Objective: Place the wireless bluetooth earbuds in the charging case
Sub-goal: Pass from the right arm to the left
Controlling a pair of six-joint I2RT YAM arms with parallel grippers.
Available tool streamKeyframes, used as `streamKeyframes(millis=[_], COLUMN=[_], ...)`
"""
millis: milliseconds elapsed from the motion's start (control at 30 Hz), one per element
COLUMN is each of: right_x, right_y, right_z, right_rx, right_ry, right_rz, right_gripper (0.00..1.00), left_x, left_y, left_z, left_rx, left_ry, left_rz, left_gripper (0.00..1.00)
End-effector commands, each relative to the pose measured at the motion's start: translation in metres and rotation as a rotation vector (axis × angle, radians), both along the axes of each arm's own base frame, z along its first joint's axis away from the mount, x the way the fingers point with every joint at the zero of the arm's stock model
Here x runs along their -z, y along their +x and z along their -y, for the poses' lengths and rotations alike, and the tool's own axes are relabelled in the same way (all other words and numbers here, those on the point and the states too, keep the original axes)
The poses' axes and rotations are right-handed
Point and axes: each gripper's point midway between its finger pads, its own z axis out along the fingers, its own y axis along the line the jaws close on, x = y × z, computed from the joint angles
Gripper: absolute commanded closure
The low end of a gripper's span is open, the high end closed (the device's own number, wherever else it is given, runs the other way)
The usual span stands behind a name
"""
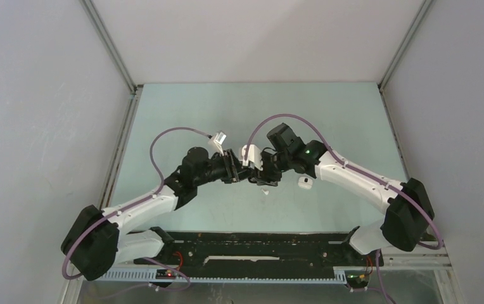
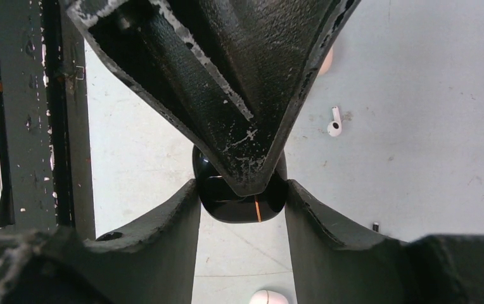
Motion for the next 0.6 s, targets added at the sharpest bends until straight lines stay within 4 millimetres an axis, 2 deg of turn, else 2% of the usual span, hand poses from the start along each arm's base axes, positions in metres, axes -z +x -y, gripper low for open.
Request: streamKeyframes(millis=[0,200,300,400,467,567], right_x=[-0.0272,-0.0289,-0.0291,-0.0280,-0.0265,-0.0286], right_y=[0.0098,0.0121,0.0122,0.0117,0.0103,0.0031], right_z=[-0.0056,-0.0036,-0.0027,-0.0020,-0.0015,-0.0011], right_rx=[0.024,0.036,0.037,0.037,0.033,0.003], right_ry=[0.082,0.089,0.089,0.086,0.087,0.116], right_rz=[0.068,0.076,0.073,0.069,0.065,0.015], right_gripper=[0.66,0.66,0.65,0.65,0.63,0.49], left_x=[-0.0163,-0.0133,-0.0123,-0.0127,-0.0133,-0.0157], left_y=[-0.0050,-0.0062,-0.0063,-0.0056,-0.0050,-0.0048], left_z=[0.0115,0.0151,0.0159,0.0160,0.0152,0.0132], left_rx=[0.054,0.066,0.069,0.067,0.063,0.063], left_ry=[-0.032,-0.020,-0.018,-0.019,-0.024,-0.033], left_rz=[0.004,-0.017,-0.020,-0.015,-0.002,0.057], left_gripper=[0.57,0.56,0.59,0.67,0.75,0.84])
